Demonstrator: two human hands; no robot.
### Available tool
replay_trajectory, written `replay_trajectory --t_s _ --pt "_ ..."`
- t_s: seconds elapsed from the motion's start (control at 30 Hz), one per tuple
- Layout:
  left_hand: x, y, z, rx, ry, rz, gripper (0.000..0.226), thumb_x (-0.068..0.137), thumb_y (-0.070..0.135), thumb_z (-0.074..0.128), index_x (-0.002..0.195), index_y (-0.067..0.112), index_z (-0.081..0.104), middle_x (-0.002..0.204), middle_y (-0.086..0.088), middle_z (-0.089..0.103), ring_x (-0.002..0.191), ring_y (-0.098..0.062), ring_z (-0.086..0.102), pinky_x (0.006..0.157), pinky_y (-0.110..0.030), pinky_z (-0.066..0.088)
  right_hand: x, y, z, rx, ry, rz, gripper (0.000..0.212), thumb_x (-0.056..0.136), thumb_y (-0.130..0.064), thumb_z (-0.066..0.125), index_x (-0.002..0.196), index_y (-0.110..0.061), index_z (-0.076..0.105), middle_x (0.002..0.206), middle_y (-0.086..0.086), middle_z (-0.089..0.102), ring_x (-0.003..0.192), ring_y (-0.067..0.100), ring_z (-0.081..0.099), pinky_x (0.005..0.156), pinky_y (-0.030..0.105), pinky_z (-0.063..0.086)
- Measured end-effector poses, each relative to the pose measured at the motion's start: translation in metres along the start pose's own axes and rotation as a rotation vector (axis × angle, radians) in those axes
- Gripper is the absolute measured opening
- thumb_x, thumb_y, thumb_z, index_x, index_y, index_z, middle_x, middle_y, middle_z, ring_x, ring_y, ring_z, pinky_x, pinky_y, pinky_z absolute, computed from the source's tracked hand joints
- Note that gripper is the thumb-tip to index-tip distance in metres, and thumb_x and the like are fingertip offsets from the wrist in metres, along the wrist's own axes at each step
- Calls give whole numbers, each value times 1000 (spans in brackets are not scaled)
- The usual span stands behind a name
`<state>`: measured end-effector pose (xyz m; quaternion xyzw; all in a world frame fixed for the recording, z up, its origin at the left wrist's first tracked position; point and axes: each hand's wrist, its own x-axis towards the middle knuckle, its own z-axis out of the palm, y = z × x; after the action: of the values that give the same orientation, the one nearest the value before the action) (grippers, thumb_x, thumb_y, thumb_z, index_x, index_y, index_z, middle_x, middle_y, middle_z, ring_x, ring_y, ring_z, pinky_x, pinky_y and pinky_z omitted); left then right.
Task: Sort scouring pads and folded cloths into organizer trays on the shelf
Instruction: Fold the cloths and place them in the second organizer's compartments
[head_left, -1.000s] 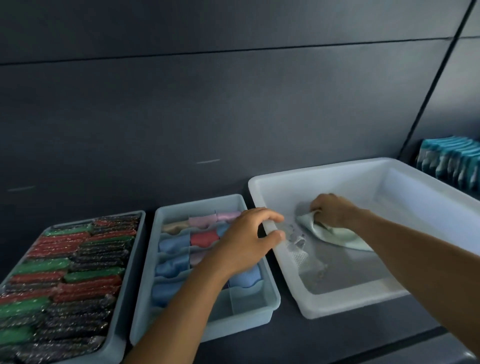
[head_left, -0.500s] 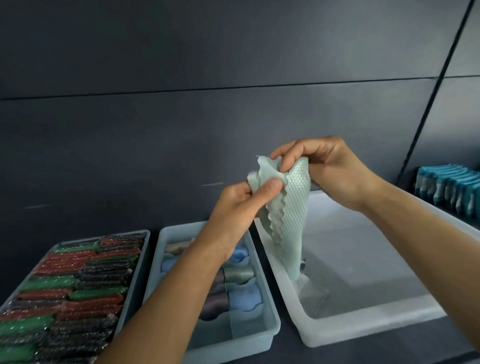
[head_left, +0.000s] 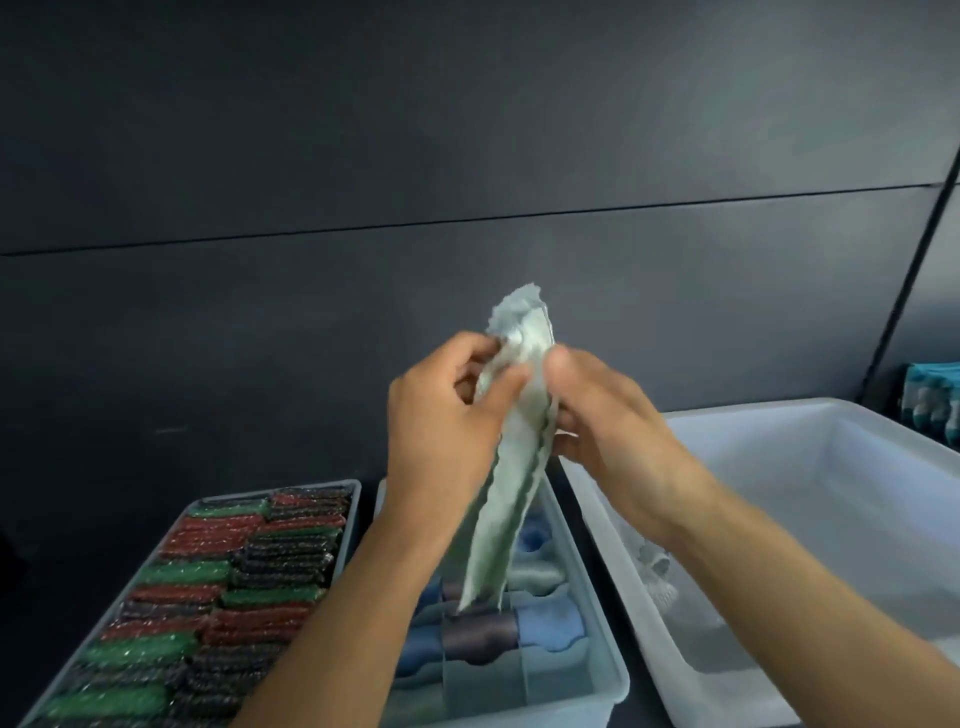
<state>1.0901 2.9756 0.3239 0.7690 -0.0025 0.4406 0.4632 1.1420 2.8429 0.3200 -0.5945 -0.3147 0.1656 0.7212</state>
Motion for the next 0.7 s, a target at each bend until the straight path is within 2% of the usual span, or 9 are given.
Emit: replay_trajectory --t_s 0.07,0.17,0.23,0.33,0.4,0.43,0.53,0.63,0.7 --pt "-5 -3 -3 82 -26 51 9 86 16 73 78 17 70 65 9 68 58 -4 62 57 -27 51 2 3 12 45 -28 -2 53 82 -40 69 123 -11 55 107 12 70 88 22 70 69 29 54" --pt "-7 -9 -9 157 -89 93 26 96 16 60 73 7 68 51 -3 53 44 -13 39 45 -33 34 6 2 21 151 -52 49 45 90 -34 64 117 1 53 87 14 65 63 18 65 49 27 49" --pt "-7 -9 -13 203 -152 111 30 99 17 56 73 5 66 50 -7 51 46 -23 39 45 -36 32 4 3 24 207 -92 59 38 93 -30 57 114 2 54 76 10 63 52 14 62 43 24 47" --pt "-8 -8 -18 303 -171 116 32 98 17 56 66 16 54 48 3 46 44 -18 37 44 -32 30 4 8 24 310 -127 47 30 91 -17 57 114 1 52 72 7 64 50 12 62 41 21 47" --pt "-8 -8 -20 336 -217 120 23 98 22 54 76 25 54 53 6 50 49 -16 48 48 -30 36 3 10 24 314 -185 29 26 87 -9 62 110 -1 52 74 6 66 56 12 65 47 20 50" --pt "-9 -8 -21 343 -271 109 11 98 28 51 94 30 61 61 7 59 58 -18 58 53 -31 44 2 12 24 287 -227 23 26 85 -7 65 107 -1 54 77 6 67 65 14 67 55 22 53" --pt "-9 -9 -25 345 -340 70 43 100 36 51 141 46 41 75 15 71 66 -4 65 64 -32 54 0 19 22 209 -271 30 28 82 -8 69 108 -2 61 97 11 69 94 24 67 81 33 53" --pt "-9 -9 -33 257 -248 18 41 97 32 57 136 27 49 76 9 74 60 -3 64 62 -35 55 0 25 20 244 -61 101 35 90 -18 63 120 -2 58 110 16 69 100 29 66 88 45 53" --pt "-9 -11 -41 190 -189 -24 18 96 31 57 108 19 63 69 6 70 55 -10 61 55 -37 52 1 30 15 326 128 162 34 95 -26 57 120 -4 60 112 14 70 101 27 68 90 44 53"
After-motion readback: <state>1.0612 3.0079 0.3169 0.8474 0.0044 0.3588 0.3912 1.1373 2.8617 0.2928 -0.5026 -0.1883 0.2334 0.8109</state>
